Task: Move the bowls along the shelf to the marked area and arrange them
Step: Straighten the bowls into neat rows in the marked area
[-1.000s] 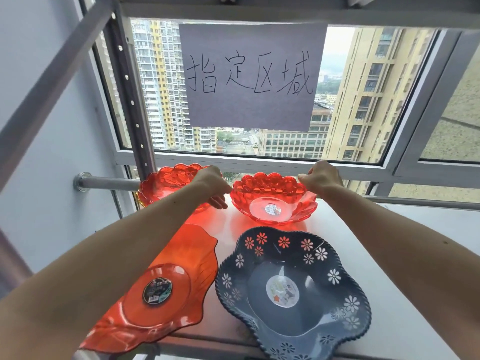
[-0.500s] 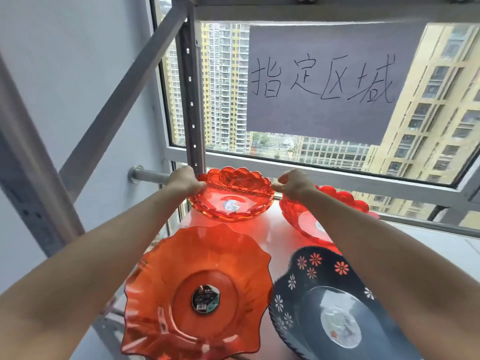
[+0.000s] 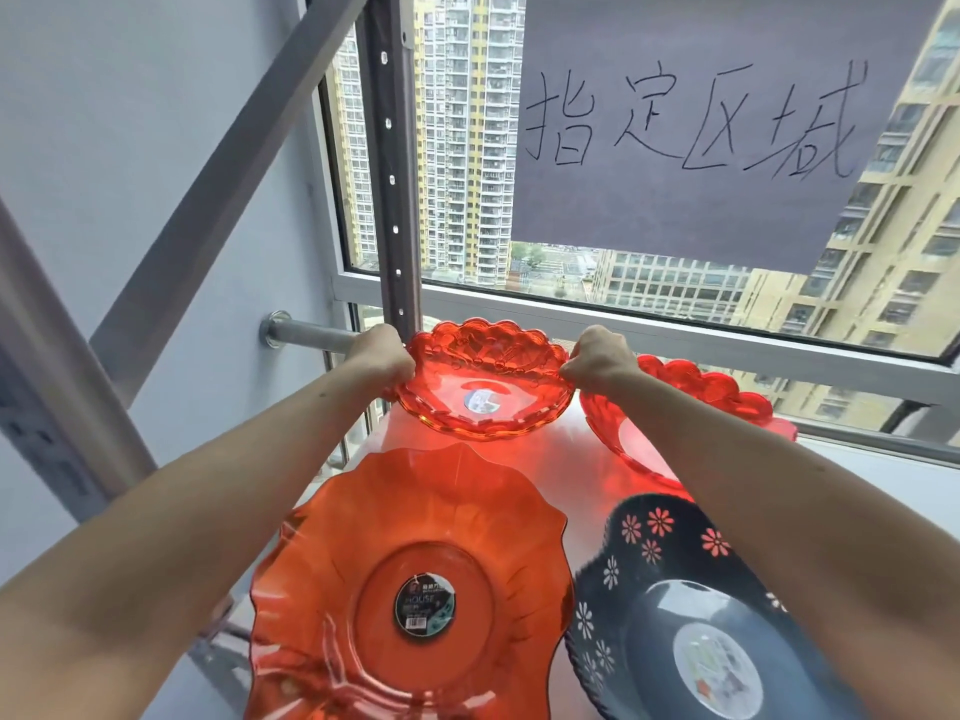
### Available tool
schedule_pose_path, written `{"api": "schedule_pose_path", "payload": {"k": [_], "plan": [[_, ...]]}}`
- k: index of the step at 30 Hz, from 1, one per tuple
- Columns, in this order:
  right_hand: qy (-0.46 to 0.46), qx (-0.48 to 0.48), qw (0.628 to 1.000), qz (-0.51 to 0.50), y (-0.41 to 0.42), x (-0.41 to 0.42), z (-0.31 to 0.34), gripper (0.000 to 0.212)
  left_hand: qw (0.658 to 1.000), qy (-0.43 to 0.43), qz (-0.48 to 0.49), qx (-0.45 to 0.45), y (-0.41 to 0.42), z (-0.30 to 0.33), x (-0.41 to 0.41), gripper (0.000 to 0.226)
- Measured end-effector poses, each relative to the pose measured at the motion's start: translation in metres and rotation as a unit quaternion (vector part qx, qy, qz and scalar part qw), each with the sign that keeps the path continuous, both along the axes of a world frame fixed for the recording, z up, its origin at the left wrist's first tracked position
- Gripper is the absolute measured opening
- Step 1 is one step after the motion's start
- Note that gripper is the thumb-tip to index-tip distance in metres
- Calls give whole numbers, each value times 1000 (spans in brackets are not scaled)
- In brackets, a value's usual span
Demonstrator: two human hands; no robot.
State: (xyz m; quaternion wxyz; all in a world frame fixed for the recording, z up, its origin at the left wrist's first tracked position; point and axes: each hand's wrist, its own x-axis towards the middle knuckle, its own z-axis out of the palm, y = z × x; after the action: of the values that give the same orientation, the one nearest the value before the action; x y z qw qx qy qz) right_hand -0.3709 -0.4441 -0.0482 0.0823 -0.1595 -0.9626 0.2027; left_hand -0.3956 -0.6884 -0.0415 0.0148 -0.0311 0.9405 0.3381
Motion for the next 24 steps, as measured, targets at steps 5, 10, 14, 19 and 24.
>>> {"api": "schedule_pose_path", "payload": {"k": [5, 10, 14, 19, 24], "plan": [[8, 20, 1000, -10, -2, 6, 4, 10, 1000, -14, -2, 7, 2, 3, 3, 13], [10, 4, 1000, -17, -2, 11, 4, 26, 1000, -17, -5, 16, 3, 4, 8, 10], [15, -9, 1000, -14, 0, 16, 5, 20, 1000, -18, -12, 15, 3, 5, 12, 11], [33, -29, 999, 17, 2, 23, 4, 20, 999, -9, -24, -27, 0, 8, 16, 23], [64, -13, 997, 40, 3, 42, 17, 23, 998, 23, -24, -56, -7, 21, 34, 28]]}}
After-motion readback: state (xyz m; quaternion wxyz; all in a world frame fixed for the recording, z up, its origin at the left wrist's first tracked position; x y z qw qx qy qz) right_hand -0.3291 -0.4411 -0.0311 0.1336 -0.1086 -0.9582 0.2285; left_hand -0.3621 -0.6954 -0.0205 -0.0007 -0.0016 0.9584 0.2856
